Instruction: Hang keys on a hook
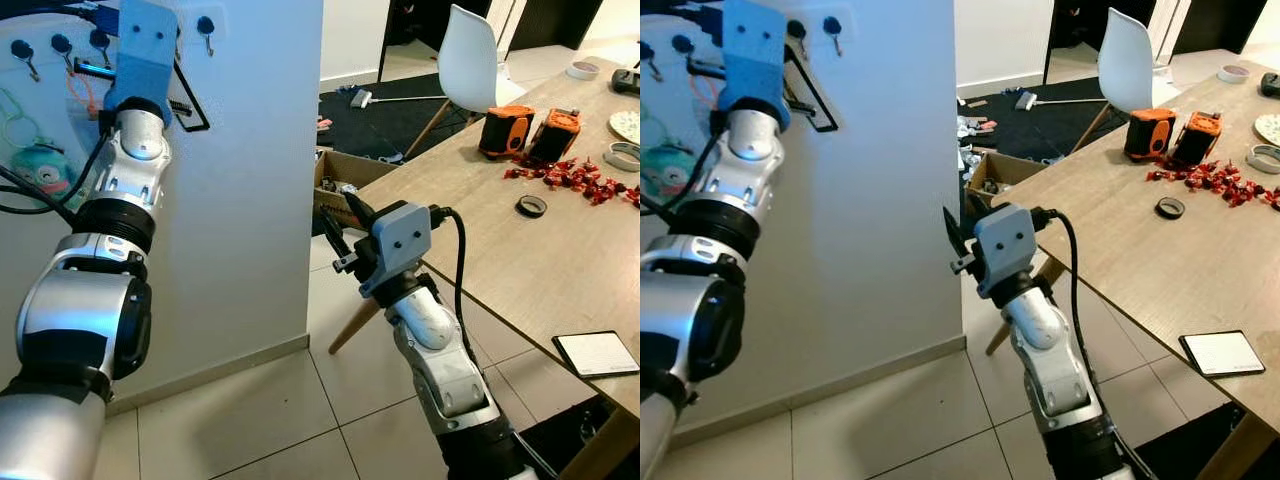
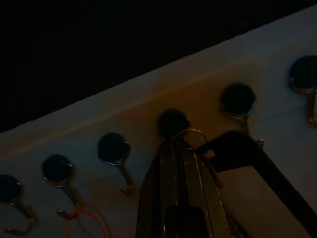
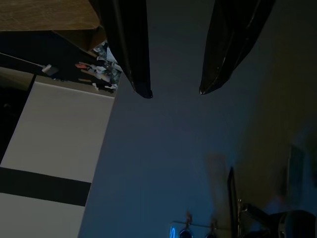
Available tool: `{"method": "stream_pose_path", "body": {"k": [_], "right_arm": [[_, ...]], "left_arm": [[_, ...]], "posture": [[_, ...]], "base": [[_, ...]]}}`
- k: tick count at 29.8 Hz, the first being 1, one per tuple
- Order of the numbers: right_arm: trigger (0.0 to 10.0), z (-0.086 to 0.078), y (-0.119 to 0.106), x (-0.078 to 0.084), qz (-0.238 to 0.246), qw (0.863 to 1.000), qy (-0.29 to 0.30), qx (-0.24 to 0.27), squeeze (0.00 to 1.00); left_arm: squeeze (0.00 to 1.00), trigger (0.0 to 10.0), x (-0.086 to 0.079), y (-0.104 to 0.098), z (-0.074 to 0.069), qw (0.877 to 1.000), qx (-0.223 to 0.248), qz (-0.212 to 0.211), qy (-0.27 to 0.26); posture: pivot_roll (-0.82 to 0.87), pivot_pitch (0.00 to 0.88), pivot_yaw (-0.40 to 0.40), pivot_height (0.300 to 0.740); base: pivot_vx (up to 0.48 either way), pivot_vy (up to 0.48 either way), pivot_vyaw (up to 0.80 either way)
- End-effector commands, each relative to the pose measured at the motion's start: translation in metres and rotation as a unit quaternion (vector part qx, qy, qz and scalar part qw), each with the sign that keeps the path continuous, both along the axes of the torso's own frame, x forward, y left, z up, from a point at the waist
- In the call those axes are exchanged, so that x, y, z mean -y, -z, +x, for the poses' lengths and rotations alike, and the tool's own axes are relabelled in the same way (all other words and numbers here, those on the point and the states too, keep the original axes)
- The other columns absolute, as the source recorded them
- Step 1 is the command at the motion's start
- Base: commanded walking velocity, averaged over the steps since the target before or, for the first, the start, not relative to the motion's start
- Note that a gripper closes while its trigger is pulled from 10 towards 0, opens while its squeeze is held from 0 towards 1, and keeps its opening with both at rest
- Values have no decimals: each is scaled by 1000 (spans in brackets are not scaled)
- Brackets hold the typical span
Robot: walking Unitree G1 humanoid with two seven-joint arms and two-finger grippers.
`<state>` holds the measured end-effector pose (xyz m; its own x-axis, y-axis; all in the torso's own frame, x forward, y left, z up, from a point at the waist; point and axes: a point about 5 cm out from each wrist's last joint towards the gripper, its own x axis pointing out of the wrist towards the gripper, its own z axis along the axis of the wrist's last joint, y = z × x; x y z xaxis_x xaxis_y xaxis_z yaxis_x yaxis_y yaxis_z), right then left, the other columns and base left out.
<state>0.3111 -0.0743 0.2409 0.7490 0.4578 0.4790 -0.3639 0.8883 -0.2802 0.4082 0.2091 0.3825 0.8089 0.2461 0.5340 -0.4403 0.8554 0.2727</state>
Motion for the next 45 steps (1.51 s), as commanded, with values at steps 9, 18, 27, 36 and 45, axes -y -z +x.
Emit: {"method": "stream_pose_path", "body": {"k": [9, 18, 27, 36, 45], "right_arm": [[10000, -1, 1, -2, -4, 1000, -4, 1, 0], [10000, -1, 1, -1, -4, 1000, -2, -1, 0], [10000, -1, 1, -1, -4, 1000, -2, 0, 0], [10000, -2, 1, -1, -4, 1000, -1, 1, 0], [10000, -1, 1, -3, -6, 1000, -7, 1, 0]], "left_arm": [[0, 10000, -17, 10, -1, 999, -23, 10, -34], [0, 10000, -8, 20, 5, 999, -54, 4, -8], [0, 10000, 0, 22, 8, 997, -76, 0, 10], [0, 10000, 5, 0, -1, 998, 23, -26, 60], [0, 10000, 23, -19, -16, 971, 105, -55, 209]], "posture": [[7, 223, 56, 740], [10, 225, 54, 740], [10, 225, 54, 740], [4, 217, 56, 740], [15, 210, 47, 740]], "base": [[0, 0, 0], [0, 0, 0], [0, 0, 0], [0, 0, 0], [0, 0, 0]]}}
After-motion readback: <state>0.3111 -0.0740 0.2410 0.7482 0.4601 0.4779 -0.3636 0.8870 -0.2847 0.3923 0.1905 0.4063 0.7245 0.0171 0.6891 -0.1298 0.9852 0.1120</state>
